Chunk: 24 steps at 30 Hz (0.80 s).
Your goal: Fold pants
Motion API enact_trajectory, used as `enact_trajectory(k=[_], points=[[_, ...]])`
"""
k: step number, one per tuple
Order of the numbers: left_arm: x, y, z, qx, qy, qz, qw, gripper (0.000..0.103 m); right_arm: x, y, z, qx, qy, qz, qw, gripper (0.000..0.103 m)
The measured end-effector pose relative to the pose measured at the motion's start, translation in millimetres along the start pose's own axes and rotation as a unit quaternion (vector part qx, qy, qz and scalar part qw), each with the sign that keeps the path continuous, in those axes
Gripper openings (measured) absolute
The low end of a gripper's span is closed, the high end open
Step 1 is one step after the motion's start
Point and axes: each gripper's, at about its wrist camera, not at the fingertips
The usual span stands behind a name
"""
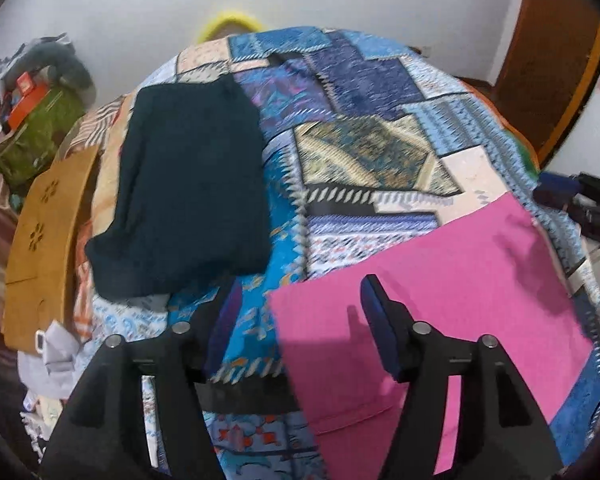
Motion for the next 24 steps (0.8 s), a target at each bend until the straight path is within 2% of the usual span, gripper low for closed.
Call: enact_trajectory(k=[4,6,8,11,14,16,21,24], points=[[-10,-8,-13,0.038,0.007,0.008,0.9992,0.078,-4,-10,32,-0.049,0.008,0.014,0.999,0.059],[-11,-18,-19,0.049,0.007,0.022,0.9986,0.079,-1,-17,43,-0.067,0.010,0.025,0.997,0.060],[-10,-32,-26,0.050,-0.003,0.047,0.9976,0.079,3,-34,55,-0.085,0.011,0.055,0.995,0.060],[-4,-57,-29,0.034,-0.023,0.089,0.9952,0.079,13,-56,69,-0.092,0.025,0.090,0.991,0.060],[6,-73,-23,0.042,-0.022,0.118,0.9918,0.079,27,-74,78,-0.095,0.038,0.134,0.986,0.061],[13,-72,-23,0.046,-0.038,0.112,0.9919,0.079,36,-78,81,-0.093,0.044,0.146,0.984,0.062],[32,-52,-35,0.011,-0.103,0.091,0.9905,0.081,46,-65,75,-0.095,0.047,0.147,0.983,0.065],[43,-37,-36,-0.002,-0.111,0.076,0.9909,0.082,56,-53,74,-0.086,0.055,0.147,0.984,0.067]])
Point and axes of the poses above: each gripper's, at about its wrist camera, not at the fingertips, and y roughly against the way its jaws point, z to its left, x to its underside, and after that the axes turned 1 degree about x, right-handed
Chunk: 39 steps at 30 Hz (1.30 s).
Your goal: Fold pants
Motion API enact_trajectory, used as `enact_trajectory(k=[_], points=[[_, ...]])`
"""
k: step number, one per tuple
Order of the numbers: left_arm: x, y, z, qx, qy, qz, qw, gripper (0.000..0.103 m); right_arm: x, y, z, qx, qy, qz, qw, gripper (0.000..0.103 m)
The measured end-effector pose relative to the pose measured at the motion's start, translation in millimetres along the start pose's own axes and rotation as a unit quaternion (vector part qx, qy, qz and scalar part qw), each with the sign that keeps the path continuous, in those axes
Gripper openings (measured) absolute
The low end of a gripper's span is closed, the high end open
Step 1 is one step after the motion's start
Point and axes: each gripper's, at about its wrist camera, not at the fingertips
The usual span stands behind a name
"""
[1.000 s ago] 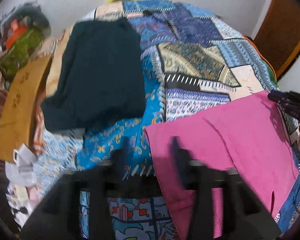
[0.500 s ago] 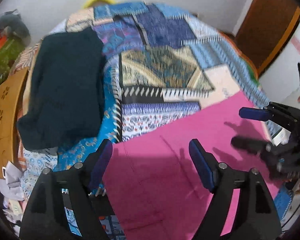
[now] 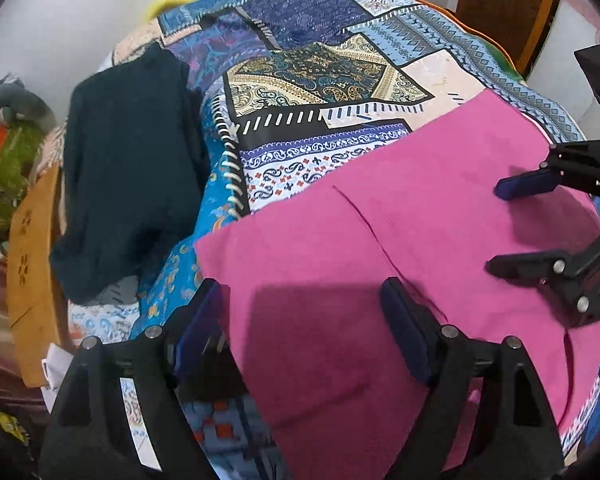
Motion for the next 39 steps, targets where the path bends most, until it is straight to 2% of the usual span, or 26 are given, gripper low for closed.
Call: enact_trajectory(k=[12,15,20,27,30,33,35,39], points=[[46,43,3,-0.017,0.046,-0.036,0.9981,0.082,52,35,-6,0.021,-0.054,-0.025,0.998,0.068],[58,54,3,-0.017,0.052,-0.042,0.9977,0.082,65,43,-10,0.034,-0.072,-0.042,0.996,0.069],[71,69,10,-0.036,0.067,-0.048,0.9959,0.082,84,51,-9,0.060,-0.085,-0.055,0.993,0.072],[92,90,25,-0.034,0.126,-0.067,0.9892,0.082,93,62,-7,0.081,-0.081,-0.048,0.992,0.072],[97,103,32,-0.015,0.168,-0.075,0.9827,0.082,90,71,-1,0.089,-0.073,-0.059,0.992,0.072],[99,111,35,0.023,0.209,-0.079,0.9745,0.082,79,82,10,0.089,-0.064,-0.091,0.990,0.072],[97,114,31,0.037,0.217,-0.081,0.9721,0.082,70,86,20,0.086,-0.056,-0.114,0.988,0.072],[99,113,14,0.056,0.218,-0.075,0.9714,0.082,61,76,34,0.077,-0.049,-0.126,0.988,0.072]])
Point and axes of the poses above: each gripper's, at about its wrist camera, not at the fingertips, and y roughly against the way its jaws point, z to its left, x to its underside, and after that the axes turned 1 degree about x, right-handed
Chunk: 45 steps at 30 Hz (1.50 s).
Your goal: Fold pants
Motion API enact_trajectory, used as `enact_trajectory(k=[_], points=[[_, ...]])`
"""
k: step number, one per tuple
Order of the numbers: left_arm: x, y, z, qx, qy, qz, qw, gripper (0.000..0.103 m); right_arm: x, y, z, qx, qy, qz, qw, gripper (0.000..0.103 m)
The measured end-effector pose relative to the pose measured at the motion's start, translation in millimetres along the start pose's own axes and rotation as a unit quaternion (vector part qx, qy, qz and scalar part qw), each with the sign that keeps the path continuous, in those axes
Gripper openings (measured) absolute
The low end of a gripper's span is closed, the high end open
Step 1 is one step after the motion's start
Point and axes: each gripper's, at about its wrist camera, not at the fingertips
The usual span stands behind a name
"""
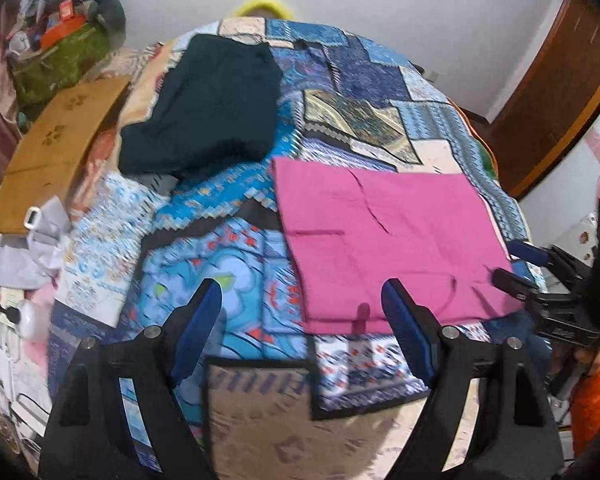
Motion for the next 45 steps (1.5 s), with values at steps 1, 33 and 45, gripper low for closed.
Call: enact_trajectory(k=[1,33,45], points=[[3,-2,-3,0.010,0.003,0.009,0.9999,0.082,1,-6,4,0.001,0.002,0.007,1.000,0.072],[-7,-58,-19,0.080,0.089,0.038,0.9921,0.025,24,-23,7,-0.037,-0.021,0.028,0.999,0.073],[7,15,-20,-0.139,-0.081,-0.091,0.9827,0.020,24,-9,-13,-0.016,-0.045,0.027,0.999,0.073]])
Point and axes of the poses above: each gripper's, at about its wrist camera, not at the fingertips, and y roughly against the way its jaws point, z to its left, x to its underside, and after that the axes turned 1 degree about x, right-handed
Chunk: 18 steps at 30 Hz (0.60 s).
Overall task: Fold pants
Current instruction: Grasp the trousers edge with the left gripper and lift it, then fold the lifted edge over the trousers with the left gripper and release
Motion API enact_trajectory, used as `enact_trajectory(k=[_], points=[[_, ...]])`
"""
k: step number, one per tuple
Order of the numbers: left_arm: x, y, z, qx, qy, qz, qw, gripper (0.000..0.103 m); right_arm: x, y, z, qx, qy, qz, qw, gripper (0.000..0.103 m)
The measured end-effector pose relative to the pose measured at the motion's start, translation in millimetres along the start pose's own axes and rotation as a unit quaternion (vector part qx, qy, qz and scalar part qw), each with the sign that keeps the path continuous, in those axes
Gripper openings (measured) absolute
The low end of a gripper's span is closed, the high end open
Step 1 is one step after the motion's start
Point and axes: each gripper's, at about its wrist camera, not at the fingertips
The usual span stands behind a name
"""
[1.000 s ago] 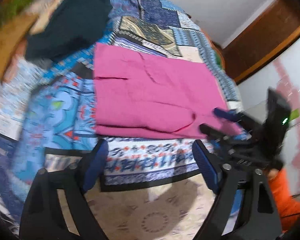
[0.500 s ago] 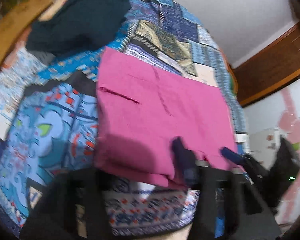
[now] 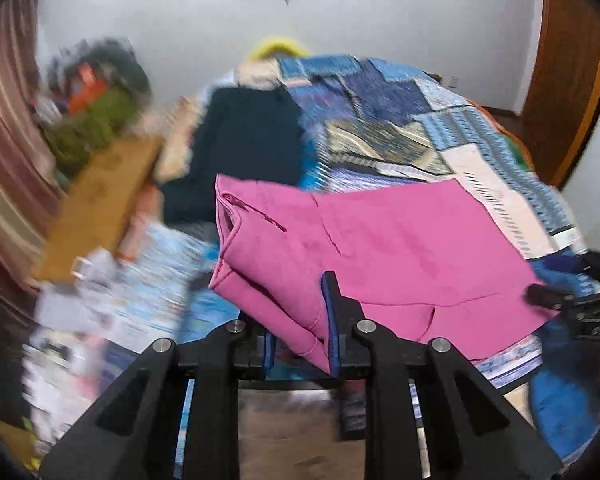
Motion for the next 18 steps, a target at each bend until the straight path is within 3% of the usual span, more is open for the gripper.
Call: enact_trajectory(k=[3,9,14,18], points=[[-3,11,4,-0.018,-0.013,-0.019,0.9996,0.020,6,-4,5,-0.003,0.013,0.012,1.000,0.073],[-24,19,-19,-0.003,-0.038,-0.050,0.9980,0.019,6,-13,3,-0.017,0.001,0.017,1.000,0.073],[-48,21,-45,0.053,-0.043,-0.060,0.9958,0.018,9,-12,4,-0.016,0.006,0.015,1.000,0.073],[-63,10,-64,0.108,-0.041,-0.041,0.9925,0.016,8,-13,3,-0.019,0.004,0.015,1.000,0.073]])
Point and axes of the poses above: each gripper's, at about its wrist camera, not at the fingertips, and y roughly against the way its jaws point, z to its left, x to its underside, and after that the axes turned 1 degree about x, right-handed
